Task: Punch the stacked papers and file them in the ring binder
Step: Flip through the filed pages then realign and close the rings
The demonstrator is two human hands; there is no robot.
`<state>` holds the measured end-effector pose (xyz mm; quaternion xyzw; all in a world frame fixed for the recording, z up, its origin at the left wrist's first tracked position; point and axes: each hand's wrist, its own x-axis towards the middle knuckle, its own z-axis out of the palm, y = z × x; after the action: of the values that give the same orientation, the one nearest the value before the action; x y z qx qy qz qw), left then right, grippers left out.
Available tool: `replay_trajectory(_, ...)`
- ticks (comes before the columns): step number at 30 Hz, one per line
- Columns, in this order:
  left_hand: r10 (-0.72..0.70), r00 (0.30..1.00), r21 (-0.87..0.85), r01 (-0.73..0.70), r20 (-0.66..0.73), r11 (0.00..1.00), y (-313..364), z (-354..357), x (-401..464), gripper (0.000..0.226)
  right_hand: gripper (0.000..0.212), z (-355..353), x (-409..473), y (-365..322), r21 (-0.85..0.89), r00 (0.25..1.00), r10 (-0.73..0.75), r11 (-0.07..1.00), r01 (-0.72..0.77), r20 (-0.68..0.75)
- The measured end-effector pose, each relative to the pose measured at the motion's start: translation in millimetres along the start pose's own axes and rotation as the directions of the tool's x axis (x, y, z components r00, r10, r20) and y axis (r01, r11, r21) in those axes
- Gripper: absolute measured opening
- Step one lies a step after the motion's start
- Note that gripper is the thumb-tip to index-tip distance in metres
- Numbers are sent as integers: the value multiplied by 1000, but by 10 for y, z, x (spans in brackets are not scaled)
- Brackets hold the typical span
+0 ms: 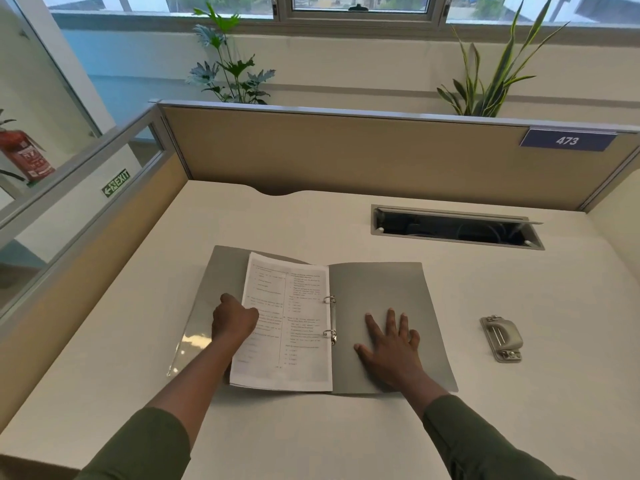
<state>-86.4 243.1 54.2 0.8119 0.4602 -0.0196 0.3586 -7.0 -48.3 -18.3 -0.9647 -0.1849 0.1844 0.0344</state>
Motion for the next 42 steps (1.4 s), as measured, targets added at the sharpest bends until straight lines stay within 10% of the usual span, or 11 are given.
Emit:
replay_trajectory(17, 192, 957, -372, -100, 219, 923, 596, -311, -151, 9, 67, -124, -9, -94, 52, 1000, 10, 999, -10, -2)
replay_trajectory(29, 234, 925, -461, -74, 299, 884, 935, -26, -451, 24, 32, -964, -67, -526, 534, 959, -28, 825, 182, -282)
replay_trajectory(42, 208, 875, -574, 93, 437, 813, 1109, 194, -569, 9, 74, -1381, -240, -813, 663, 994, -46, 741, 102, -102)
